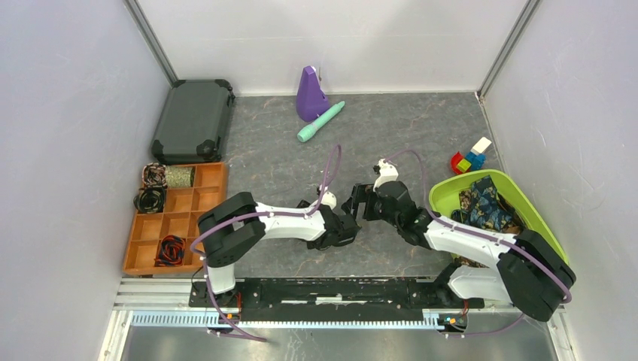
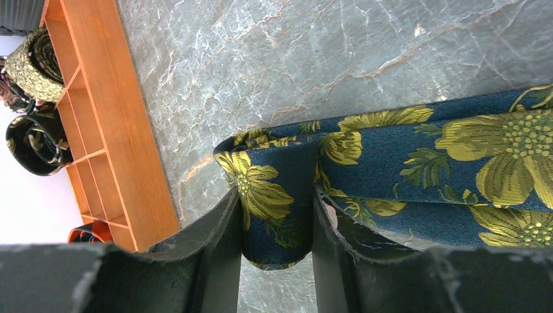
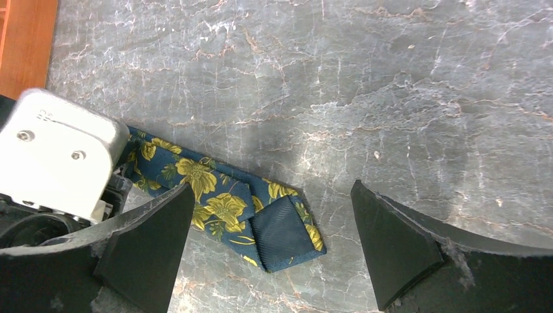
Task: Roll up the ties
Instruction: Roll the tie at the center of the board.
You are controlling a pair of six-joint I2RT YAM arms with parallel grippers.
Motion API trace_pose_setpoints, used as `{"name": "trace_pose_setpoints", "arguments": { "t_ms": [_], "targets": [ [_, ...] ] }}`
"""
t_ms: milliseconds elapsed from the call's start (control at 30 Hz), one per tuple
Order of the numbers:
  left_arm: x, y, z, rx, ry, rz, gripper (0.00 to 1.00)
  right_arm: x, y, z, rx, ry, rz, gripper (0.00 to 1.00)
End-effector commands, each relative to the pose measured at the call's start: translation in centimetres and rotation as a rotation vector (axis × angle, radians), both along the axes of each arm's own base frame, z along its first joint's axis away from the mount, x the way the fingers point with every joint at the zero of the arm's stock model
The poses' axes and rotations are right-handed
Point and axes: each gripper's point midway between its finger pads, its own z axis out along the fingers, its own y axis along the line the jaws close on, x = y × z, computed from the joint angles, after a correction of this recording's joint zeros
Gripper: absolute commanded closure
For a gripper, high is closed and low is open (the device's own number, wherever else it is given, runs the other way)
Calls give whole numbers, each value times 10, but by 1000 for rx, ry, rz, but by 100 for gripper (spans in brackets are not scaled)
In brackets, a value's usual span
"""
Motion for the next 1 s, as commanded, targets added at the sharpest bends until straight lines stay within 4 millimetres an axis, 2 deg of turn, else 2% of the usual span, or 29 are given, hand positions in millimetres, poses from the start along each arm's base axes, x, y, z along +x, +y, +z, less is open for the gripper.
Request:
{"name": "trace_pose_setpoints", "arguments": {
  "t_ms": [0,133,300,467,667,967],
  "targets": [
    [-10,-27,-32,-144,64,47,64,6,-12,9,-20,-45,-40,2],
    [-15,-37,-38,-185,112,39,62,6,-14,11,-22,-47,-45,2],
    [-16,-44,-35,-209,133,33,55,6,-13,13,-20,-48,-39,2],
    [-16,-49,-25,-242,134,26,46,6,-12,15,-15,-50,-36,2],
    [-15,-52,-15,-258,127,21,42,9,-9,15,-21,-45,-30,2],
    [-8,-55,13,-288,88,9,34,13,3,20,-13,-38,4,2]
  ]
}}
